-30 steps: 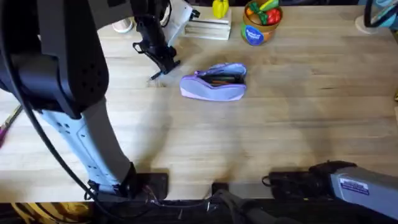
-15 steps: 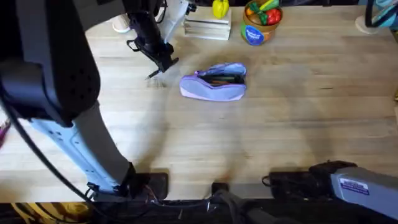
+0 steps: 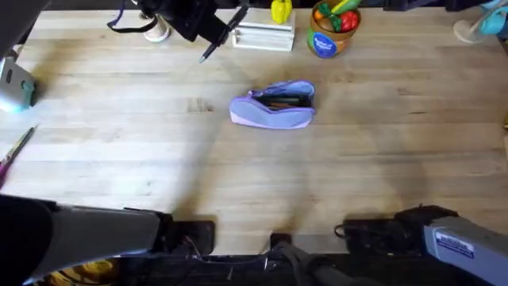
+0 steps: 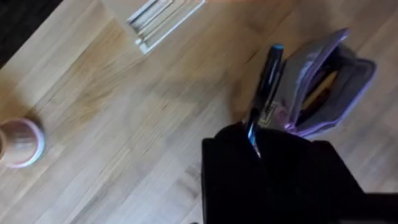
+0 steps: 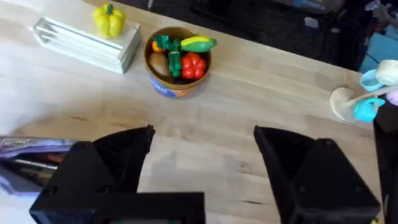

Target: Unzip the bag, pick up the pens from the table one at a time and place them inside, then zip the bag closed.

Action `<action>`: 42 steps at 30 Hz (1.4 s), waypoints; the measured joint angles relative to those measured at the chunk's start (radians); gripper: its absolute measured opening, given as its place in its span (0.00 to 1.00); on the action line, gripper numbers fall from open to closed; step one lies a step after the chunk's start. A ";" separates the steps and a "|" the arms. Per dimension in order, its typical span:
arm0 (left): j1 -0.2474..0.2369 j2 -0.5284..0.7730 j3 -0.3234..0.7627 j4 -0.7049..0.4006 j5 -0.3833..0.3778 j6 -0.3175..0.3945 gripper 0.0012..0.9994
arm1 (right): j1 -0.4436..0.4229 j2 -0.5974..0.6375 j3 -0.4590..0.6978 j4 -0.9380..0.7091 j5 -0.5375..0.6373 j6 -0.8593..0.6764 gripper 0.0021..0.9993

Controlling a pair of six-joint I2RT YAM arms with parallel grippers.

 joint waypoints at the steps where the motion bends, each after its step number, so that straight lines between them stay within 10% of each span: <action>1: 0.000 0.000 0.000 0.000 0.033 0.000 0.04 | 0.000 -0.015 0.000 -0.022 -0.014 0.009 1.00; 7: -0.042 0.030 0.000 0.000 0.288 0.102 0.04 | 0.000 -0.101 -0.084 -0.063 -0.145 0.123 1.00; 19: -0.252 0.176 0.000 0.113 0.443 0.170 0.04 | 0.000 -0.362 -0.370 0.035 -0.214 0.219 1.00; 34: -0.288 0.362 0.000 0.005 0.136 0.232 0.04 | -0.004 -0.279 -0.373 0.107 -0.215 0.226 1.00; 42: -0.290 0.361 0.000 -0.068 0.095 0.308 0.04 | -0.004 -0.233 -0.374 0.167 -0.215 0.227 1.00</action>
